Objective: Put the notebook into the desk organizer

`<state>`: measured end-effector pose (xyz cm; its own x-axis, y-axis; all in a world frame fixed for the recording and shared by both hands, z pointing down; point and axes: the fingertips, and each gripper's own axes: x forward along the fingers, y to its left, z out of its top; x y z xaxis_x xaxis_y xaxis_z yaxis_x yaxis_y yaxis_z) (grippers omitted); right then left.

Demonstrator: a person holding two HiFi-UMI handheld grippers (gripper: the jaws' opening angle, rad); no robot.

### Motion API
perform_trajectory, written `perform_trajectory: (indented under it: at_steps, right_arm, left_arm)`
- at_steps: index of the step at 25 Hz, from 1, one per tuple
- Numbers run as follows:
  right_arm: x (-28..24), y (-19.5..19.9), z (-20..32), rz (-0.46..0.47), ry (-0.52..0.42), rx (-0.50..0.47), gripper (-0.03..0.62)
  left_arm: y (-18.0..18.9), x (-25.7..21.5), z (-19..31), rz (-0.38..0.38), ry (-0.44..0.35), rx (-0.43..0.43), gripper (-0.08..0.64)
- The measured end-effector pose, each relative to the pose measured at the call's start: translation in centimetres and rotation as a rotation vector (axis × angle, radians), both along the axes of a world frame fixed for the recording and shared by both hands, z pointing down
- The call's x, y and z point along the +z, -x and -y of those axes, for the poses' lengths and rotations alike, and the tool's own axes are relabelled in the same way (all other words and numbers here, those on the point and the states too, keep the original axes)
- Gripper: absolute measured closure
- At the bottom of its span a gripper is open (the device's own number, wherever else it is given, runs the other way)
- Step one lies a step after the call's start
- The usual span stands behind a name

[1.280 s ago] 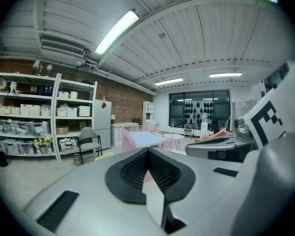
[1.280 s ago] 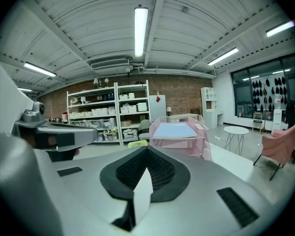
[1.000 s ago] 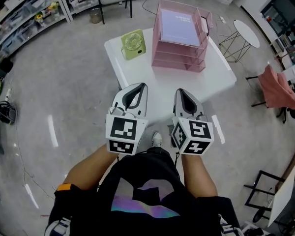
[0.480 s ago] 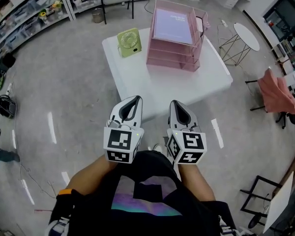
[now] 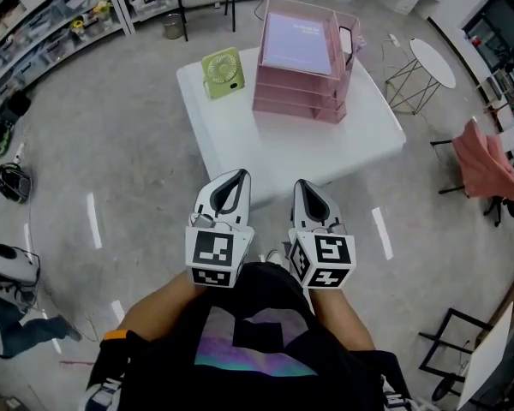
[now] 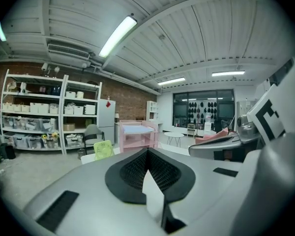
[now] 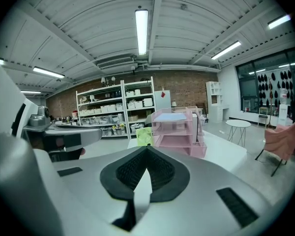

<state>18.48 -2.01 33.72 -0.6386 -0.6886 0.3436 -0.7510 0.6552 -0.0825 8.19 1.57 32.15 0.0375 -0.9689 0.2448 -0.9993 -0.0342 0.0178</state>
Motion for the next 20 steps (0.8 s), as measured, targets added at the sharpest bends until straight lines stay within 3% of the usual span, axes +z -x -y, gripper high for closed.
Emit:
perform_trajectory:
  at_steps: [20]
  right_arm:
    - [0.2,1.2,0.0,0.0,-0.006,0.016,0.578]
  left_arm:
    - [1.5,-0.1,0.3,0.015,-0.006,0.01,0.552]
